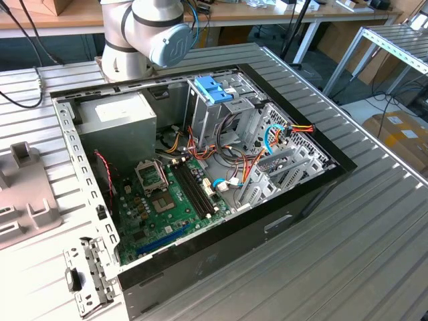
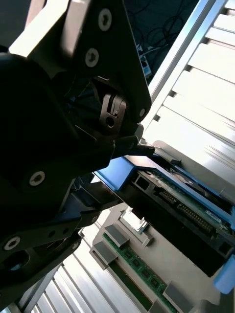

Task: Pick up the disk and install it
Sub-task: 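Pick up the disk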

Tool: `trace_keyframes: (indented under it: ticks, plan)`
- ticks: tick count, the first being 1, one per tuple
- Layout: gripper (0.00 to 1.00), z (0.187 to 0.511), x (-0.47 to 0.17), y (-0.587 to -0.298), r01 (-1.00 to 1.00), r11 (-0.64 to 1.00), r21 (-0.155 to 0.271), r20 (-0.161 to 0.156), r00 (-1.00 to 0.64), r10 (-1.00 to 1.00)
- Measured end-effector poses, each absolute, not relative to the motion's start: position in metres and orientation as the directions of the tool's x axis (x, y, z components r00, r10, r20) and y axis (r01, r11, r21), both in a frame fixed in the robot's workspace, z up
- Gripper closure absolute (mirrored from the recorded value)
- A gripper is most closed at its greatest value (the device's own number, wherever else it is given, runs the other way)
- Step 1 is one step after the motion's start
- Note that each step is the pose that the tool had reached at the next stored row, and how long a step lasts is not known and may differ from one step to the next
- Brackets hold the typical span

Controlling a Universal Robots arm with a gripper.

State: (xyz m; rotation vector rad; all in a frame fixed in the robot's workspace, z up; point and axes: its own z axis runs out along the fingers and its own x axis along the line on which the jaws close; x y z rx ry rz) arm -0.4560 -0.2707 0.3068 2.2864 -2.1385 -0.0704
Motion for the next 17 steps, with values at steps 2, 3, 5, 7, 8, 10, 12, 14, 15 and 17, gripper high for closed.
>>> trace_keyframes:
  ticks: [2,3,5,7,8,10,12,14,15,17]
  plan:
    - [0.52,0.3039,-0.4560,-0.2707,-0.997,-0.067,0.038,-0.026,0.066,-0.997]
    - [0.52,0.3031,-0.4560,-0.2707,-0.997,-0.067,0.038,-0.026,0.066,-0.997]
    - [0.52,0.3017,-0.4560,-0.2707,-0.997,-0.067,0.038,-0.026,0.066,-0.997]
    - [0.52,0.3002,-0.4561,-0.2708,-0.997,-0.067,0.038,-0.026,0.066,-0.997]
    - [0.52,0.2995,-0.4561,-0.2708,-0.997,-0.067,0.038,-0.026,0.066,-0.997]
    - [0.52,0.2981,-0.4562,-0.2708,-0.997,-0.067,0.038,-0.026,0.066,-0.997]
    - [0.52,0.2971,-0.4563,-0.2708,-0.997,-0.067,0.038,-0.026,0.066,-0.997]
    - [0.52,0.2967,-0.4564,-0.2707,-0.997,-0.067,0.038,-0.026,0.066,-0.997]
    - [0.52,0.2967,-0.4564,-0.2707,-0.997,-0.067,0.038,-0.026,0.066,-0.997]
    - [0.52,0.2965,-0.4564,-0.2707,-0.997,-0.067,0.038,-0.026,0.066,-0.997]
